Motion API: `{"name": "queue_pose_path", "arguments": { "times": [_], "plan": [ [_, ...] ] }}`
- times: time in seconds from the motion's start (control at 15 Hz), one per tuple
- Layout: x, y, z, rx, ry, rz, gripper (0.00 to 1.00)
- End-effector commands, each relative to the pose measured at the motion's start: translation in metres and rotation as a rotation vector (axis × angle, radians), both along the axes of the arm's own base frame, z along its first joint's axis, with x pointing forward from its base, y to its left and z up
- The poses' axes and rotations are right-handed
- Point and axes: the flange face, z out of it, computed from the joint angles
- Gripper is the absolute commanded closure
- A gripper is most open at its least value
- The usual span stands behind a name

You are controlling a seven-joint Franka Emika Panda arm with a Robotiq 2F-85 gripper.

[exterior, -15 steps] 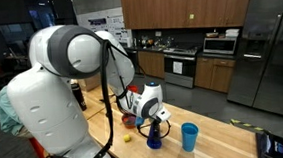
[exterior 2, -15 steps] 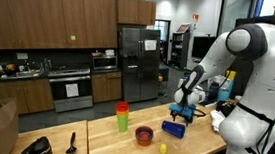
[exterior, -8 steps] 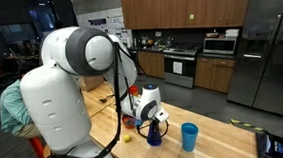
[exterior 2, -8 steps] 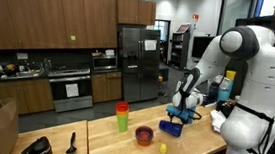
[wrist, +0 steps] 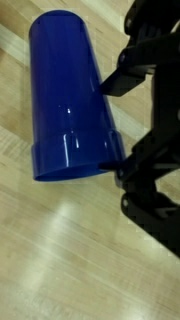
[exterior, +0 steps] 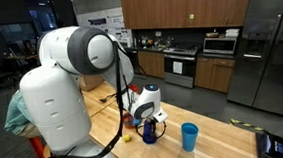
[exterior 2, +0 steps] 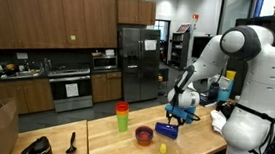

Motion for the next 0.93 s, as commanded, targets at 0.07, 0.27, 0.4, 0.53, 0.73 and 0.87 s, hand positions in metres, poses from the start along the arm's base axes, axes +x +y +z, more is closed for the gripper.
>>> {"name": "queue_pose_path", "arguments": {
  "times": [0.07, 0.27, 0.4, 0.53, 0.73, 0.87],
  "plan": [
    [-0.022, 0.008, -0.031, 0.122, 0.108, 0.059, 0.69],
    [-0.031, 0.011, -0.045, 0.165, 0.140, 0.091, 0.97],
    [-0.032, 0.011, -0.049, 0.180, 0.142, 0.103, 0.94],
    [-0.034, 0.010, -0.050, 0.195, 0.137, 0.108, 0.98],
    [-0.029, 0.009, -0.036, 0.215, 0.092, 0.116, 0.97],
    [-0.033, 0.009, -0.024, 0.227, 0.045, 0.107, 0.96]
  ]
}}
